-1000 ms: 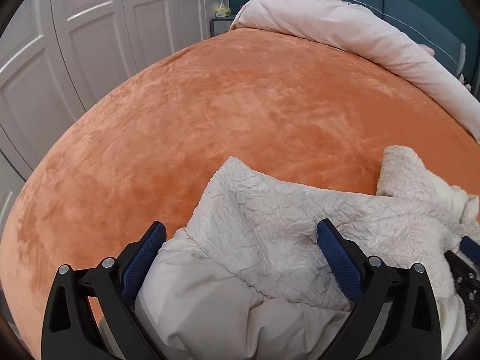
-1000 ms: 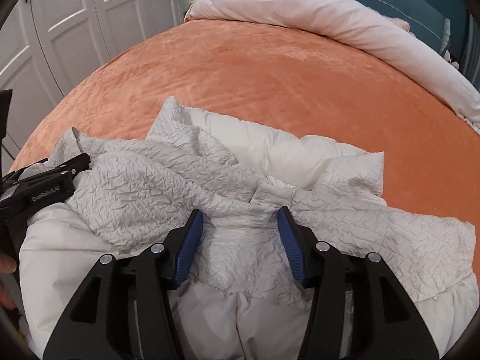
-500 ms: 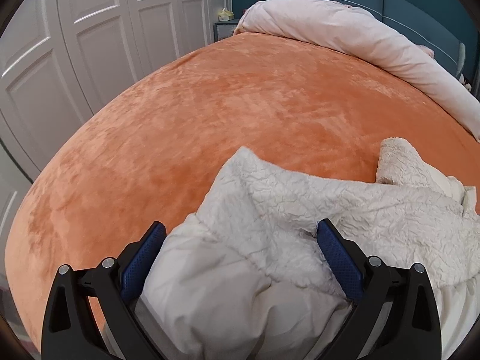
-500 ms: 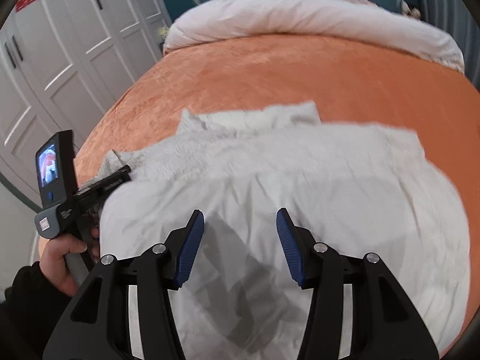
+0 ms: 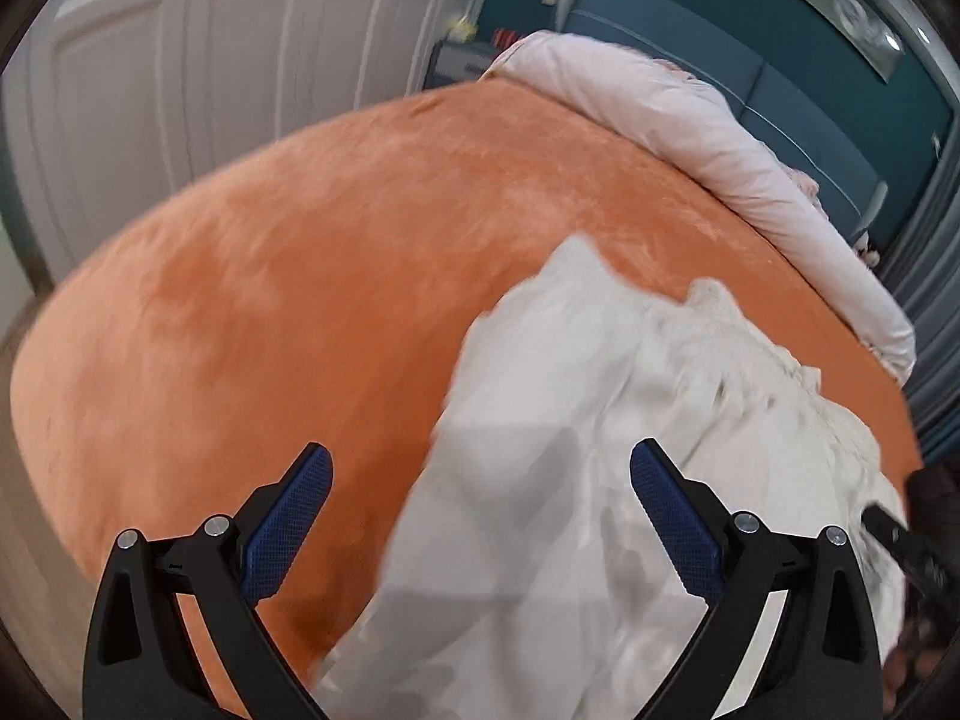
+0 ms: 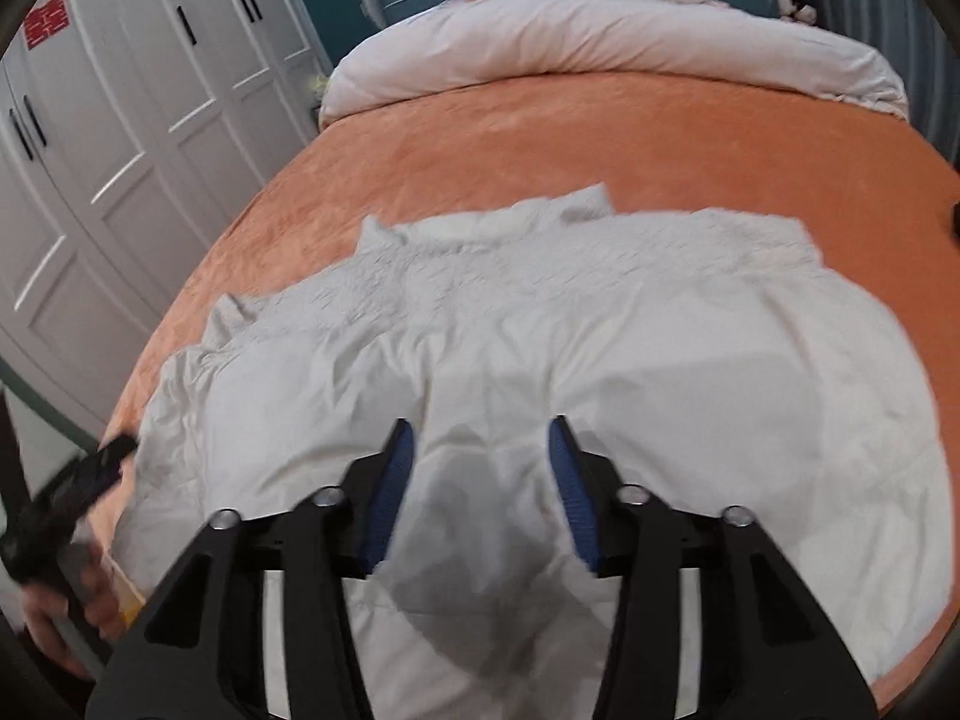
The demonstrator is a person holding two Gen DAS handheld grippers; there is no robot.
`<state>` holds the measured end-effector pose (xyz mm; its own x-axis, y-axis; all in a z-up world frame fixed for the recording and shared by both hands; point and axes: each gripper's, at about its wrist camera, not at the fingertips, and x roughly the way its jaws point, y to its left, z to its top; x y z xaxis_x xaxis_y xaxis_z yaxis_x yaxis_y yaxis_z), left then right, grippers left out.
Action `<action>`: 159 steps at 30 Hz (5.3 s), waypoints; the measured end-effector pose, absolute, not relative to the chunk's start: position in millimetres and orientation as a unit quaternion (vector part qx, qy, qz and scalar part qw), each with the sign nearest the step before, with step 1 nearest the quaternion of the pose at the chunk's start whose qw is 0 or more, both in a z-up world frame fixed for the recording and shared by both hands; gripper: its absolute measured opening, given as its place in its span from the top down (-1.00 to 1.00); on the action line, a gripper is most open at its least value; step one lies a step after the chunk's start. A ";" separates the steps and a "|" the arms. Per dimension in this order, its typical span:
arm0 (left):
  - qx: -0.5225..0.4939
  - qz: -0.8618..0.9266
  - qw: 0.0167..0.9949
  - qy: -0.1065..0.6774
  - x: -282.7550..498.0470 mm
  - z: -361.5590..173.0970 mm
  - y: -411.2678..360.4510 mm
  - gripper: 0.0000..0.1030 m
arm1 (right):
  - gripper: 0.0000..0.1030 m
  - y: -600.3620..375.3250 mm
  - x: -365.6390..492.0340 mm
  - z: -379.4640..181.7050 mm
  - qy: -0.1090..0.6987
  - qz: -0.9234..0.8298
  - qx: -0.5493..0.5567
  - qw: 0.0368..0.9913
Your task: Fold large clothes
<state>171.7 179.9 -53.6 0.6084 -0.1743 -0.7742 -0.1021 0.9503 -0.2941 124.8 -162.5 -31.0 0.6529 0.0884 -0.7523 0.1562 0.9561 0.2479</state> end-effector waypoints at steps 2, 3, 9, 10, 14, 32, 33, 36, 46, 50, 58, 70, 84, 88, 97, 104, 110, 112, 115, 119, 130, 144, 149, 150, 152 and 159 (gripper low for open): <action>-0.178 -0.019 0.875 0.450 160.3 -61.1 189.9 -0.90 | 0.47 -162.7 128.9 -27.4 0.415 -0.024 0.135 0.899; -0.188 -0.018 0.871 0.454 155.2 -65.1 193.3 -0.90 | 0.66 -162.6 131.1 -26.1 0.414 -0.025 0.130 0.900; -0.244 -0.024 0.843 0.479 133.7 -94.1 195.8 -0.90 | 0.87 -147.5 160.2 -43.5 0.447 -0.010 0.104 0.888; -0.230 -0.027 0.848 0.477 132.5 -92.1 190.2 -0.90 | 0.87 -143.8 162.8 -50.7 0.456 -0.008 0.098 0.884; -0.235 -0.060 0.841 0.484 135.4 -91.8 176.3 -0.85 | 0.90 -136.1 170.3 -78.9 0.466 -0.011 0.094 0.880; -0.151 -0.147 0.880 0.425 126.6 19.0 96.8 0.74 | 0.94 -135.3 163.7 -98.0 0.441 -0.001 0.083 0.894; -0.145 -0.144 0.882 0.426 126.1 21.5 93.1 0.75 | 0.94 -135.9 163.0 -97.7 0.439 0.000 0.086 0.894; -0.135 -0.133 0.882 0.431 130.5 21.3 90.9 0.76 | 0.94 -138.1 161.1 -95.5 0.440 0.003 0.094 0.893; -0.123 -0.123 0.883 0.437 133.6 21.4 91.7 0.81 | 0.89 -145.2 116.4 -48.5 0.430 0.036 0.147 0.890; -0.125 -0.126 0.883 0.435 132.5 23.7 89.8 0.82 | 0.89 -139.8 101.1 -62.9 0.448 0.047 0.155 0.879; -0.098 -0.155 0.888 0.421 123.2 44.8 67.6 0.85 | 1.00 -130.7 111.7 -94.3 0.464 0.081 0.168 0.866; -0.081 -0.182 0.897 0.395 116.4 70.1 45.2 0.88 | 0.98 -154.7 91.6 -58.5 0.447 0.111 0.221 0.860; -0.024 -0.285 0.880 0.380 94.2 92.4 -42.0 0.90 | 1.00 -164.4 61.8 -107.6 0.475 0.156 0.291 0.816; 0.021 -0.331 0.858 0.393 92.0 74.9 -105.5 0.90 | 1.00 -170.8 60.6 -116.2 0.466 0.169 0.333 0.802; 0.124 -0.396 0.817 0.401 61.6 44.8 -207.5 0.91 | 1.00 -252.3 -0.4 -108.5 0.414 0.164 0.463 0.766; 0.160 -0.411 0.783 0.439 48.1 -1.5 -247.4 0.91 | 0.95 -366.6 -68.6 -77.3 0.331 0.048 0.508 0.794; 0.220 -0.407 0.768 0.443 29.9 -53.5 -268.6 0.91 | 0.55 -390.2 -51.1 -7.3 0.303 0.022 0.398 0.866; 0.219 -0.404 0.772 0.439 28.7 -56.4 -267.9 0.91 | 0.13 -397.7 -13.6 15.0 0.294 0.016 0.362 0.885; 0.212 -0.403 0.774 0.440 29.3 -53.9 -264.8 0.91 | 0.13 -395.4 18.4 39.9 0.301 0.031 0.303 0.903; 0.198 -0.401 0.779 0.440 27.0 -43.3 -259.0 0.90 | 0.02 -390.9 72.9 38.9 0.364 0.071 0.266 0.890; 0.118 -0.399 0.830 0.371 22.8 56.6 -191.1 0.44 | 0.79 -406.1 87.6 8.8 0.373 0.021 0.280 0.884; 0.148 -0.287 0.855 0.405 102.7 33.9 -212.5 0.44 | 0.71 -445.6 84.7 -67.2 0.395 -0.024 0.348 0.850; 0.162 -0.275 0.857 0.405 111.4 15.0 -233.8 0.33 | 0.70 -453.2 82.9 -84.5 0.390 -0.013 0.374 0.841; 0.167 -0.274 0.858 0.402 111.5 12.3 -236.3 0.26 | 0.70 -455.0 82.4 -88.5 0.386 -0.010 0.386 0.838; 0.175 -0.272 0.860 0.394 109.9 5.2 -242.1 0.14 | 0.70 -455.5 82.9 -92.2 0.380 -0.007 0.397 0.835; 0.192 -0.250 0.876 0.365 108.2 -21.0 -247.4 -0.14 | 0.61 -462.4 77.5 -95.6 0.362 0.004 0.430 0.827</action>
<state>108.2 -247.4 -21.0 0.6094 -0.2976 -0.7348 0.5773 0.8018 0.1541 77.5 -462.4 -95.6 0.7376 0.3181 -0.5956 0.3050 0.6299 0.7142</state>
